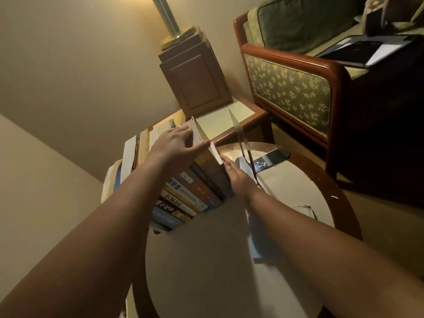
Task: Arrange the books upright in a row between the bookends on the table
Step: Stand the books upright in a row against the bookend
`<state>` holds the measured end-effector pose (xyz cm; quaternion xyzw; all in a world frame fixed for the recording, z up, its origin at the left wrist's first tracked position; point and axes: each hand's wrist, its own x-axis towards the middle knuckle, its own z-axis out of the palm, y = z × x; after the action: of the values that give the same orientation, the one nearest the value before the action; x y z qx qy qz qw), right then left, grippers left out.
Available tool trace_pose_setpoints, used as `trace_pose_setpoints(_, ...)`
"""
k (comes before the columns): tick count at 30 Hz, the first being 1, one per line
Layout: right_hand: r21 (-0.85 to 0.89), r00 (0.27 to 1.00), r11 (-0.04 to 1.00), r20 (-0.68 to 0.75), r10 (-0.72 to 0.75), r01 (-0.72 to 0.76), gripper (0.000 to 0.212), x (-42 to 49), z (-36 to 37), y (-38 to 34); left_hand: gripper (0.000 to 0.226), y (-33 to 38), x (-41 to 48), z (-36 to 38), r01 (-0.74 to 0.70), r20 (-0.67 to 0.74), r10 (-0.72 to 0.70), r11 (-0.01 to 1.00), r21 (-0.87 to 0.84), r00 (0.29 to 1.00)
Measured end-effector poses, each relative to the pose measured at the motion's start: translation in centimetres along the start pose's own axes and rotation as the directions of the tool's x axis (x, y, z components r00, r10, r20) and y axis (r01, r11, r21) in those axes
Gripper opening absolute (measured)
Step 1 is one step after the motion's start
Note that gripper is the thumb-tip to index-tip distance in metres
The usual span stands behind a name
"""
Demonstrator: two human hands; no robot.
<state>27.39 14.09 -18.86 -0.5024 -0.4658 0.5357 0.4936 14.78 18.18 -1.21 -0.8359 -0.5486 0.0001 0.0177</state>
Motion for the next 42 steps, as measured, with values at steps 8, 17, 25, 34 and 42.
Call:
trace_pose_setpoints(8, 0.033, 0.999, 0.999, 0.048, 0.015, -0.017, 0.057, 1.1, -0.5, 0.2, 0.088, -0.7, 0.5, 0.5, -0.01, -0.019, 0.01, 1.0, -0.017, 1.0)
trace_pose_setpoints(17, 0.029, 0.997, 1.0, -0.083, 0.003, 0.0, 0.05, 0.7, -1.0, -0.8, 0.081, -0.5, 0.3, 0.5, -0.004, -0.041, 0.002, 1.0, -0.03, 0.999)
trace_pose_setpoints(25, -0.044, 0.995, 0.998, -0.086, -0.039, 0.036, 0.049, -1.8, -1.2, -0.6, 0.08, -0.5, 0.2, 0.5, -0.008, -0.054, 0.006, 0.999, -0.046, 0.999)
trace_pose_setpoints(34, -0.595, 0.967, 0.789, -0.078, -0.242, 0.15, 0.037, -9.7, -3.4, 2.6, 0.074, 0.1, -0.4, -0.3, -0.002, -0.038, 0.0, 0.999, -0.051, 0.999)
trace_pose_setpoints(42, -0.957, 0.956, 0.208, 0.238, 0.17, 0.201, 0.093, -15.0, -5.4, 0.7, 0.071, 0.6, -1.3, -0.7, 0.023, -0.027, -0.026, 0.996, -0.085, 0.999)
